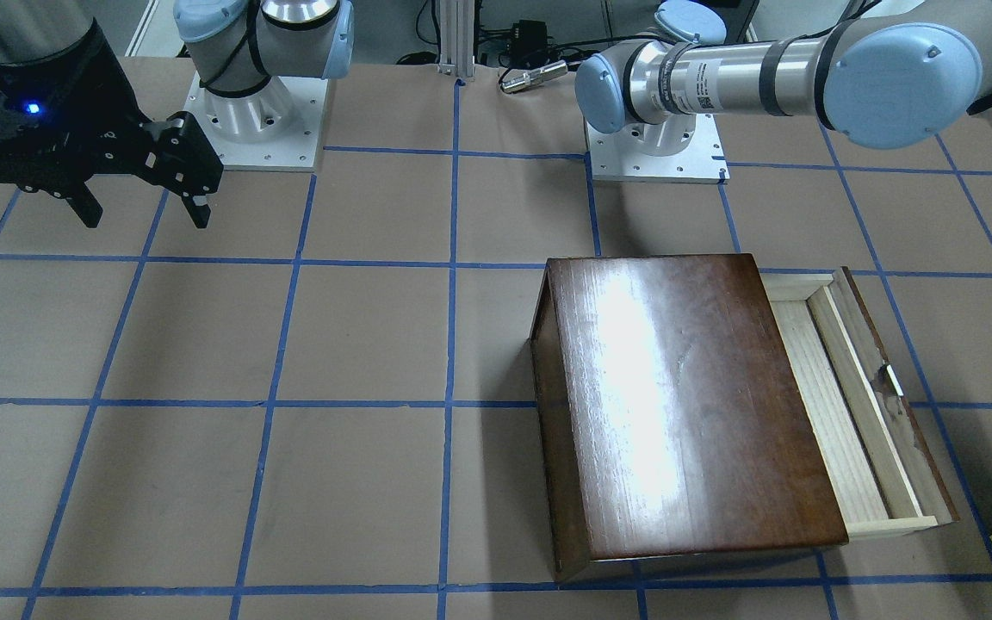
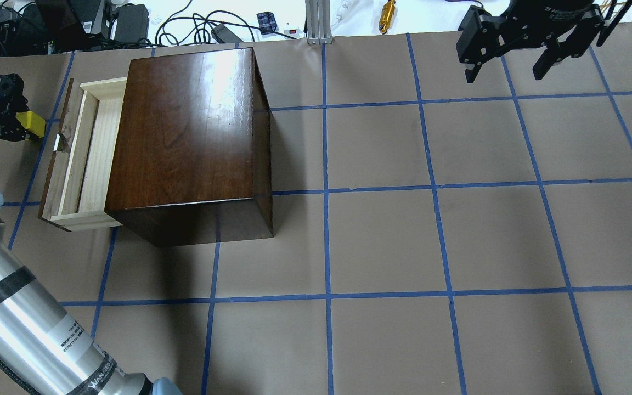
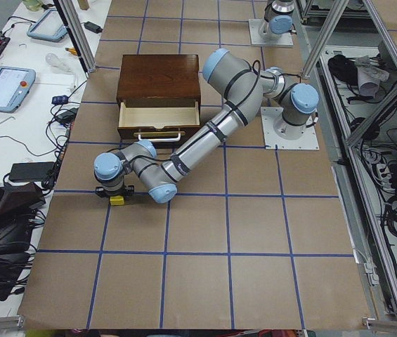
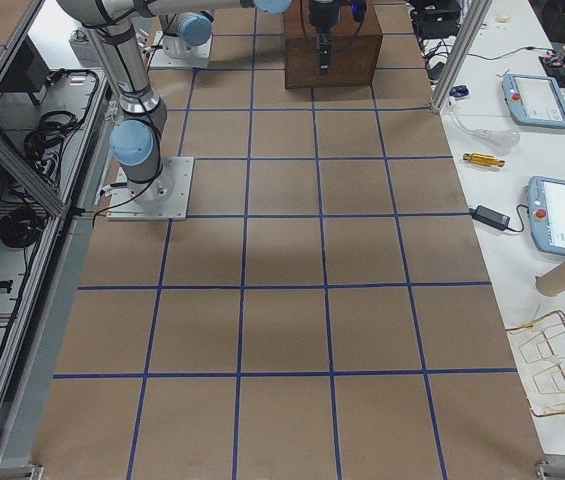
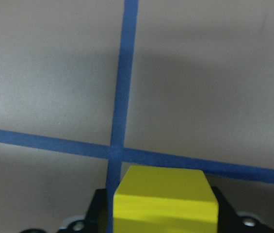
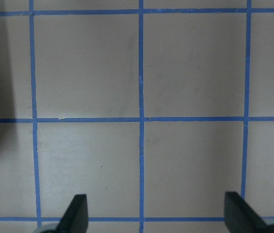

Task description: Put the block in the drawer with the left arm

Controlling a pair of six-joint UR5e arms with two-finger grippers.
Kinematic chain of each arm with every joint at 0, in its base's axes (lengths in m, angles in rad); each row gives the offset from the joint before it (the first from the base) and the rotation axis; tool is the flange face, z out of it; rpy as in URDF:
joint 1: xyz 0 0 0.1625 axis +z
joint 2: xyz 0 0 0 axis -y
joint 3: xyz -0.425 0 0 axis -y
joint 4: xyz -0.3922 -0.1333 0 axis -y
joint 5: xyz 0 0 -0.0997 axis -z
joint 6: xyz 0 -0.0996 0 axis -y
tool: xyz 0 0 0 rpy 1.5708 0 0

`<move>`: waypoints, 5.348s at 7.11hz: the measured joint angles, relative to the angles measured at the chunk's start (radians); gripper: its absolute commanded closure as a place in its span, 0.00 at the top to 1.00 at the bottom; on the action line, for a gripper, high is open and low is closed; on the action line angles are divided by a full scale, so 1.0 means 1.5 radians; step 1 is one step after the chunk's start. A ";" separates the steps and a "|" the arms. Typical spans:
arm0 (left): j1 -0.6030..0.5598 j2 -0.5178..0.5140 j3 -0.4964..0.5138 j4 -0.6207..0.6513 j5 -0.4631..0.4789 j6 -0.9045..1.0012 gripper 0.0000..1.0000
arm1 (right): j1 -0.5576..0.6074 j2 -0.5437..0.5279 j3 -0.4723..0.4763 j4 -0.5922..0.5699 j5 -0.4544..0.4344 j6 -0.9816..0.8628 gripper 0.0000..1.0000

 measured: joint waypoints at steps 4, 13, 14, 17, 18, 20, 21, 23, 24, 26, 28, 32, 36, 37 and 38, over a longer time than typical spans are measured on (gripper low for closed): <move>0.000 0.033 0.003 -0.059 -0.001 -0.009 0.01 | 0.000 0.000 0.000 0.000 0.000 0.000 1.00; -0.131 0.343 -0.148 -0.343 0.040 -0.222 0.00 | 0.000 0.000 0.000 0.000 0.000 0.001 1.00; -0.151 0.368 -0.184 -0.340 0.040 -0.231 0.00 | 0.000 0.000 0.000 0.000 0.000 0.001 1.00; -0.183 0.402 -0.280 -0.263 0.040 -0.221 0.00 | -0.001 0.000 0.000 0.000 0.000 0.000 1.00; -0.185 0.405 -0.309 -0.229 0.039 -0.202 0.00 | 0.000 0.000 0.000 0.000 0.000 0.000 1.00; -0.180 0.407 -0.348 -0.186 0.039 -0.180 0.00 | 0.000 0.000 0.000 0.000 0.000 0.000 1.00; -0.177 0.407 -0.358 -0.173 0.037 -0.177 0.00 | 0.000 -0.001 0.000 0.000 0.000 0.000 1.00; -0.176 0.406 -0.383 -0.163 0.035 -0.176 0.42 | 0.000 0.000 0.000 0.000 0.000 0.000 1.00; -0.175 0.406 -0.390 -0.156 0.035 -0.175 0.84 | 0.000 -0.001 0.000 0.000 0.000 0.000 1.00; -0.174 0.404 -0.397 -0.143 0.033 -0.174 0.92 | 0.000 -0.001 0.000 0.000 0.000 0.000 1.00; -0.174 0.406 -0.397 -0.140 0.032 -0.187 0.92 | 0.000 0.000 0.000 0.000 0.000 0.000 1.00; -0.185 0.468 -0.346 -0.228 0.043 -0.425 0.92 | -0.001 0.000 0.000 0.000 0.000 0.000 1.00; -0.255 0.527 -0.290 -0.324 0.045 -0.862 1.00 | -0.001 0.000 0.000 0.000 0.001 0.000 1.00; -0.288 0.541 -0.292 -0.328 0.047 -0.962 1.00 | 0.000 0.000 0.000 0.000 0.000 0.000 1.00; -0.318 0.554 -0.298 -0.330 0.056 -1.046 1.00 | 0.000 0.000 0.000 0.000 0.000 0.000 1.00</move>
